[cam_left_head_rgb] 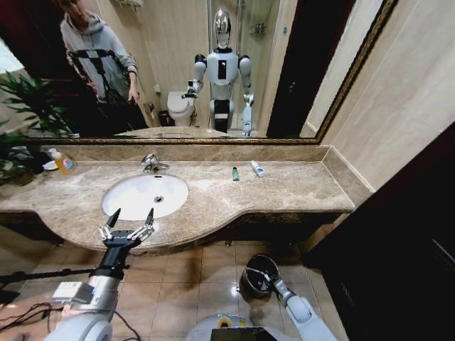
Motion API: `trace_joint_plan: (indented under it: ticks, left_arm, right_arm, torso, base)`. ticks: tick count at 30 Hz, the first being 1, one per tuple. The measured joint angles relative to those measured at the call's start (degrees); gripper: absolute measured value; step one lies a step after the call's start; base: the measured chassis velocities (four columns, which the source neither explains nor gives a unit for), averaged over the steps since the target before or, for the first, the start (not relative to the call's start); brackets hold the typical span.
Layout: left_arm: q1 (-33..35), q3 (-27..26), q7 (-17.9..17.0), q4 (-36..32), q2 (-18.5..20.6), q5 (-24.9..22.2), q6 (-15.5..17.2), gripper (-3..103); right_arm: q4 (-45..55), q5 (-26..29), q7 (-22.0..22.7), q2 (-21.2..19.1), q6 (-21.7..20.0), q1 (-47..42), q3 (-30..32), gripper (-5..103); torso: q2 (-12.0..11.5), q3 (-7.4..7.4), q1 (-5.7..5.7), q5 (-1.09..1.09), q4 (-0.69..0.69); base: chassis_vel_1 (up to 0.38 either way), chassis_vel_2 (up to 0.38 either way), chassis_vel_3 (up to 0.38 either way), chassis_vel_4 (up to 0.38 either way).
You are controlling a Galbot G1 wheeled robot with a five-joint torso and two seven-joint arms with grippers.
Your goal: Pick up the trash from the sink and place it in the trash bin.
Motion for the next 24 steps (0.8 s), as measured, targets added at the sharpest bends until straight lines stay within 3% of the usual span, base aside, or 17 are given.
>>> trace_joint_plan:
  ticks: [11,24]
  left_arm:
    - [0.00,0.00,0.00,0.00,0.00,0.00,0.00,100]
    - [0.00,0.00,0.00,0.00,0.00,0.00,0.00,100]
  right_arm:
    - [-14.21,-6.10,0.26,0.58,3.61,8.83,1.14,20]
    - [-20.23,-7.05,1.32,1.21,5.60,11.72,1.13,20]
  torso:
    - [0.00,0.00,0.00,0.01,0.00]
    - [0.00,0.00,0.00,-0.01,0.00]
  base:
    - [0.000,0.000,0.000,0.000]
    - [0.000,0.000,0.000,0.000]
